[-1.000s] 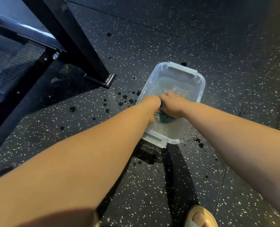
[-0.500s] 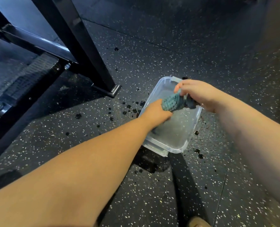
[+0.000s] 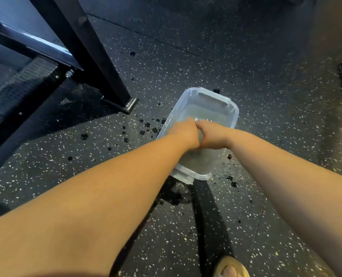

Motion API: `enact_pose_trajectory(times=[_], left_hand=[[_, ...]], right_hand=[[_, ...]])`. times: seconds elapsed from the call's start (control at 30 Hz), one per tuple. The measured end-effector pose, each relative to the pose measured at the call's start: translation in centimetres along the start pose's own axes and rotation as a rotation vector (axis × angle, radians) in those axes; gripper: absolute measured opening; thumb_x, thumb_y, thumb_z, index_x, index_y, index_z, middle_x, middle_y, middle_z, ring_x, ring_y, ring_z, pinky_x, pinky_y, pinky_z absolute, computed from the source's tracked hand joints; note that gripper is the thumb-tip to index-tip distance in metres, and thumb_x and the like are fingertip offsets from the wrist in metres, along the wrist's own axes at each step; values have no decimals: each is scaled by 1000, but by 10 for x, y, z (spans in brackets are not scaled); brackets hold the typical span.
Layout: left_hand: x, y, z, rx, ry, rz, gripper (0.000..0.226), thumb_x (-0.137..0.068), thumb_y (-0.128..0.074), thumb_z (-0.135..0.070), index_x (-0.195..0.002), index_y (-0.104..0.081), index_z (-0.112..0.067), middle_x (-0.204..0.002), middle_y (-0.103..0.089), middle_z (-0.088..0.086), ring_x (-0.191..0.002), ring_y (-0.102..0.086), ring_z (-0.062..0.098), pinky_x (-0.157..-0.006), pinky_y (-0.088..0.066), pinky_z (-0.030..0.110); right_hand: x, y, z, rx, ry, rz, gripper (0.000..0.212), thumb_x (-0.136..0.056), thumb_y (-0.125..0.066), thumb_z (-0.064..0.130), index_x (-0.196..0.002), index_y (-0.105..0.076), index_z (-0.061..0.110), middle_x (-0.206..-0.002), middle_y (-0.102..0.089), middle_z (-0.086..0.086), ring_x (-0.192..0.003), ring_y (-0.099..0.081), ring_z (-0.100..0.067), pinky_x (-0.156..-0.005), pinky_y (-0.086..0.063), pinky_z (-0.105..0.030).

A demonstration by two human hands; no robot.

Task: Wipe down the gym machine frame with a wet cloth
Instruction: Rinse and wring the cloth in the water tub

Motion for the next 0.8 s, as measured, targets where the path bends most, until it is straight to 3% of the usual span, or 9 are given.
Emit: enact_pose_trajectory(times=[0.07,0.1,0.17,0.27,0.37,0.47,0.53,0.67,0.8], left_hand=[[4,30,-5,118,-89,-69,63,-78,-68,-19,-130,-35,-12,-109,-58,12,-96,-59,30,-74,-47,37],[8,40,-10,211,-150,-55,63,-77,-68,-17,-130,-34,-13,-104,-59,10,-90,-59,28,-73,-48,35],[18,58,-21,455,-255,-34,53,-79,-65,-13,-125,-40,-15,-92,-56,2,-77,-54,19,-66,-44,26],[28,80,-15,716,-305,-104,33,-78,-64,-5,-106,-53,-19,-81,-53,-3,-65,-48,10,-53,-39,14],[24,85,21,1014,-227,-236,24,-80,-57,1,-94,-56,-18,-90,-60,5,-79,-58,16,-67,-49,23],[17,65,45,1243,-73,-231,25,-82,-50,9,-88,-53,-15,-94,-58,12,-80,-59,19,-62,-53,24],[13,44,55,1359,48,-189,26,-82,-47,15,-87,-54,-10,-95,-57,15,-79,-59,21,-61,-55,24],[7,18,71,1343,199,-164,26,-80,-47,18,-90,-56,-5,-96,-57,20,-86,-58,28,-62,-53,25],[18,12,49,1229,167,32,25,-77,-56,8,-69,-47,-13,-72,-47,9,-69,-46,20,-63,-40,25]], right_hand=[[8,14,-7,-387,51,-45,77,-69,-80,8,-136,-46,21,-130,-54,2,-118,-50,-17,-97,-38,-26],[11,13,-6,-512,76,-8,75,-67,-81,8,-133,-48,22,-126,-56,1,-117,-52,-18,-101,-39,-29],[13,11,9,-658,173,42,53,-70,-78,2,-115,-57,24,-114,-65,-3,-110,-59,-21,-101,-44,-36],[15,27,20,-780,187,-84,31,-78,-70,-3,-98,-61,19,-99,-65,-5,-95,-60,-20,-92,-47,-35],[14,31,18,-962,127,-73,24,-76,-68,-3,-97,-59,2,-94,-59,-23,-84,-56,-32,-76,-46,-45],[12,39,17,-1201,98,-146,17,-77,-59,-7,-91,-62,3,-80,-64,-17,-70,-60,-23,-61,-49,-26],[10,38,17,-1337,37,-194,21,-82,-49,-13,-88,-62,3,-76,-66,-12,-66,-63,-20,-58,-53,-23],[10,29,11,-1452,-154,-360,22,-79,-42,-20,-70,-51,-2,-62,-53,-10,-61,-53,-24,-57,-51,-30],[17,43,13,-1202,-176,-395,34,-81,-33,-16,-90,-54,10,-66,-42,-6,-56,-41,-18,-52,-37,-28]])
Point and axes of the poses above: each hand's wrist, its own x-axis away from the middle knuckle, its own y-axis out of the back of the hand, z = x × y, the point moved 10 cm from there along -x, towards the middle knuckle
